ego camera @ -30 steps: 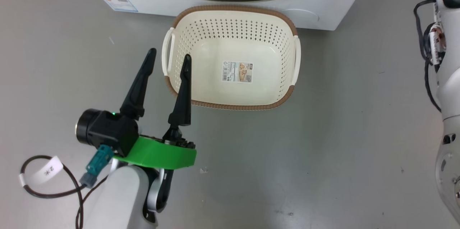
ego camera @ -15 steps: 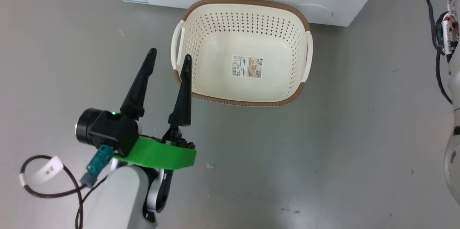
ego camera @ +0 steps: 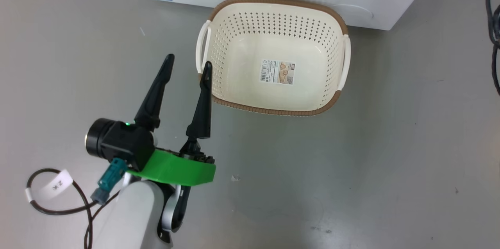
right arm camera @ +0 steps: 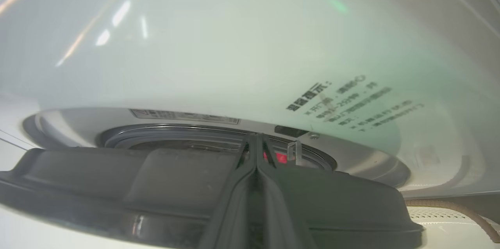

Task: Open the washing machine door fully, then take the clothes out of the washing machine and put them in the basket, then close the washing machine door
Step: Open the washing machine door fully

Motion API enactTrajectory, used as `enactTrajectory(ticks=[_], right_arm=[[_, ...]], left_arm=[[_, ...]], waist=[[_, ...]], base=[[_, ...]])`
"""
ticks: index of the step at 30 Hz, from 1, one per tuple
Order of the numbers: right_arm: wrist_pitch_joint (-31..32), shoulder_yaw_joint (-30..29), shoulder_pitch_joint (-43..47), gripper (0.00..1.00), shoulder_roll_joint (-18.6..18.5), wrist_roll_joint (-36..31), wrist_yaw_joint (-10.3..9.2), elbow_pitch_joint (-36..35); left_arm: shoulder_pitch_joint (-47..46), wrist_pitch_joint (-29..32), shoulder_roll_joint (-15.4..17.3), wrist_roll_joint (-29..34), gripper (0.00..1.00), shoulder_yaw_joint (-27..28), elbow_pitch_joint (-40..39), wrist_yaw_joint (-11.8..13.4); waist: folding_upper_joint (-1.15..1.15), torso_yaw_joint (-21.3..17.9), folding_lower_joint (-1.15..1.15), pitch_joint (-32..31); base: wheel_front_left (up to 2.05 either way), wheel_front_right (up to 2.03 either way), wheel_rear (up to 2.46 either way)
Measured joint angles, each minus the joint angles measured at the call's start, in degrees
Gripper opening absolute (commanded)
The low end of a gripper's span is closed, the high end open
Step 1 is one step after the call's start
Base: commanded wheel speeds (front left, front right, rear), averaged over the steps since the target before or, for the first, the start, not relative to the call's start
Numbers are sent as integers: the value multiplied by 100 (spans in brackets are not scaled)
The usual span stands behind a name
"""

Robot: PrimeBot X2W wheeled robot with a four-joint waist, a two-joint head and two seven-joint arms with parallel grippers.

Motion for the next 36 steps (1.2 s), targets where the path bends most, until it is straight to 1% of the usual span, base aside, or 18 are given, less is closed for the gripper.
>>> enactTrajectory(ticks=[8, 14, 20, 36], right_arm=[[252, 8, -59, 0, -46, -90, 0, 122], [386, 35, -61, 0, -35, -90, -41, 100], [533, 115, 58, 0, 12, -88, -41, -107], [829, 146, 728, 0, 105, -42, -41, -627]], left_arm=[[0, 0, 0, 1, 100, 3, 2, -3], [0, 0, -1, 1, 100, 10, 29, -3], [0, 0, -1, 1, 100, 21, 38, -3], [9, 0, -1, 1, 100, 105, 99, -9]], waist=[[0, 43, 0, 25], [0, 16, 0, -20], [0, -21, 0, -126], [0, -61, 0, -392]], base=[[0, 0, 0], [0, 0, 0], [0, 0, 0], [0, 0, 0]])
